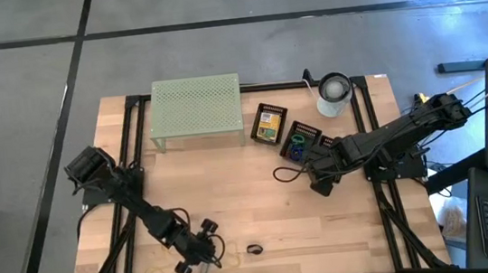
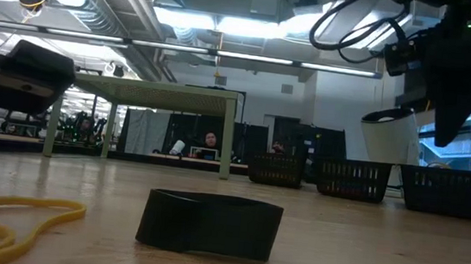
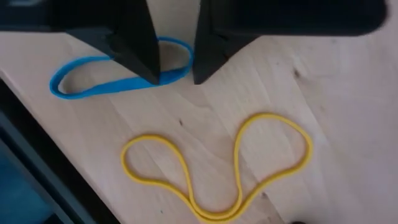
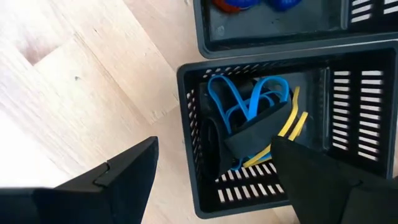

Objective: Pick & Place Office Desk Supplies
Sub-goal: Put the blue rubber band into the bottom black bin

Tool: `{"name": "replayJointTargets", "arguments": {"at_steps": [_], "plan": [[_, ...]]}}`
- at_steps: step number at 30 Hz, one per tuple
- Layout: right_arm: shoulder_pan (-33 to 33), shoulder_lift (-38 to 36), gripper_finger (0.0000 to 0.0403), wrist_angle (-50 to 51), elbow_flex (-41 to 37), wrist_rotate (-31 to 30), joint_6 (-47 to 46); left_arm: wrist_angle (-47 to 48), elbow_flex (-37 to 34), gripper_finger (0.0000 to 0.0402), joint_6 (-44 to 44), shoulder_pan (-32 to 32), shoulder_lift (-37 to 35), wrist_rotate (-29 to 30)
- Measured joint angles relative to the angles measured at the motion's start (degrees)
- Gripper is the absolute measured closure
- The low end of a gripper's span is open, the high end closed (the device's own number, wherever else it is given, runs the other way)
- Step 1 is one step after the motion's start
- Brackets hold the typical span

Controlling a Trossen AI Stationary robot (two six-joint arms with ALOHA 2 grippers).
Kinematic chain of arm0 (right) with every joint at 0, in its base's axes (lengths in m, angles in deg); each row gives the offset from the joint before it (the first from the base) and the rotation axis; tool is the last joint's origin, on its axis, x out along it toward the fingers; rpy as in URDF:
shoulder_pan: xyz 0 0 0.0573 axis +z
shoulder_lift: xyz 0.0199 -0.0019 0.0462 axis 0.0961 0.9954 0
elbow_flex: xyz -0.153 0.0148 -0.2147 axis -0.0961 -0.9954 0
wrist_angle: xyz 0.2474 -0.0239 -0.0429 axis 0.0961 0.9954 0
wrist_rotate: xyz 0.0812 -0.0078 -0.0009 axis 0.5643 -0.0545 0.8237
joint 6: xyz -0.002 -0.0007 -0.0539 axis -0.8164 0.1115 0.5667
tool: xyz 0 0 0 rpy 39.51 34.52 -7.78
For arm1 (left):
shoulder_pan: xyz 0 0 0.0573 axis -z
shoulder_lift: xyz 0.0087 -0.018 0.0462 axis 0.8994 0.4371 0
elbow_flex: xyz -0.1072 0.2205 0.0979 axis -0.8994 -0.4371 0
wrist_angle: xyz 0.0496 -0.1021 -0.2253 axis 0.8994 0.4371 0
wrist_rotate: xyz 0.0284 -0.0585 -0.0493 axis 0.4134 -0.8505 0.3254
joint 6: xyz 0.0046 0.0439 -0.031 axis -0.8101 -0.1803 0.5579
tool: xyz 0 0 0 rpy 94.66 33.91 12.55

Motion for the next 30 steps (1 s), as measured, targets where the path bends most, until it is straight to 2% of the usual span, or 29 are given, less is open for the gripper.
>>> {"name": "replayJointTargets", "arguments": {"at_steps": [5,12,17,21,25,30], "plan": [[0.0,0.0,0.0089,-1.07,0.0,0.0,0.02,0.03,-0.02,0.0387,-1.49,-0.15,0.04,0.12],[0.0,0.0,0.0089,-1.39,0.0,0.0,0.02,0.13,-0.35,0.04,-3.06,-0.28,-2.61,0.34],[0.0,0.0,0.0089,-2.83,0.0,0.0,0.03,1.23,-0.35,0.0399,-7.4,-0.77,-10.28,7.06],[0.0,0.0,0.0089,-5.41,0.0,0.0,0.19,1.3,-0.42,0.0399,-12.56,-2.27,-16.17,14.82],[0.0,0.0,0.0089,-9.41,0.0,-0.11,2.17,-4.73,-0.35,0.04,-20.19,-4.4,-20.98,25.38],[0.02,0.0,0.0089,-17.53,0.0,-3.1,6.62,-18.27,-0.31,0.0399,-34.04,-7.6,-23.78,31.21]]}}
